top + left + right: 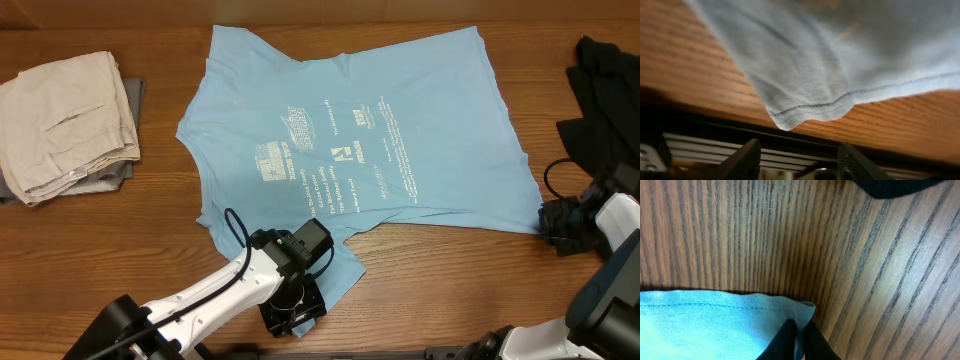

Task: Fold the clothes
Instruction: 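Grasp the lower-left hem corner with the left gripper and lift it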

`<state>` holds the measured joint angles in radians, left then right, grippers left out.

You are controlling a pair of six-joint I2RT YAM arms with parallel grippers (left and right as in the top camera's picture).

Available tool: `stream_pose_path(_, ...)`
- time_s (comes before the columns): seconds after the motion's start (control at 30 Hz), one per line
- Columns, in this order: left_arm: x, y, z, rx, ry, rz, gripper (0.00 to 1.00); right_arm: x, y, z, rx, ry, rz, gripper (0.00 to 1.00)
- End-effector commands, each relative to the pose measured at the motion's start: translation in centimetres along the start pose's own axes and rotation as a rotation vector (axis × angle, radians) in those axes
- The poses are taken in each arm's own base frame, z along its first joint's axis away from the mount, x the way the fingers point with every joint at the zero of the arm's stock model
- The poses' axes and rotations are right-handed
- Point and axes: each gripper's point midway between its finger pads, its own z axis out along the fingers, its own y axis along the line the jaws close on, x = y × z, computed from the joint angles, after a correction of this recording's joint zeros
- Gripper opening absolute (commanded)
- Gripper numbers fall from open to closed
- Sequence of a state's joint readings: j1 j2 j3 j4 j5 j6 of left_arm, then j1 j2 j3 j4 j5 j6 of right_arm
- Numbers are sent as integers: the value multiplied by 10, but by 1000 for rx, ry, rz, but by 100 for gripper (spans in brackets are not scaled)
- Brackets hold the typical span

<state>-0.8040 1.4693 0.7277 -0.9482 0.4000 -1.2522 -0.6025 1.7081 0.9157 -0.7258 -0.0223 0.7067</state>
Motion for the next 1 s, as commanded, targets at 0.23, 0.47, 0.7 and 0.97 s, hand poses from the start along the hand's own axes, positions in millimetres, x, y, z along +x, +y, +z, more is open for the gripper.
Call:
stream_pose_path(0.23,7,24,12,-70,34,-388,54,7,-9,5,20,26,12,12)
stream_pose_path(0.47,0,15,21,4,49,-288,73,10,-6,5,4,41,12,16)
stream_pose_path(0.7,-5,17,21,2,35,-314,63,11,-5,5,-2,47,12,17)
stream_pose_path(0.97,-8,15,29,38,38,-285,79,11,-5,5,-3,48,13,17)
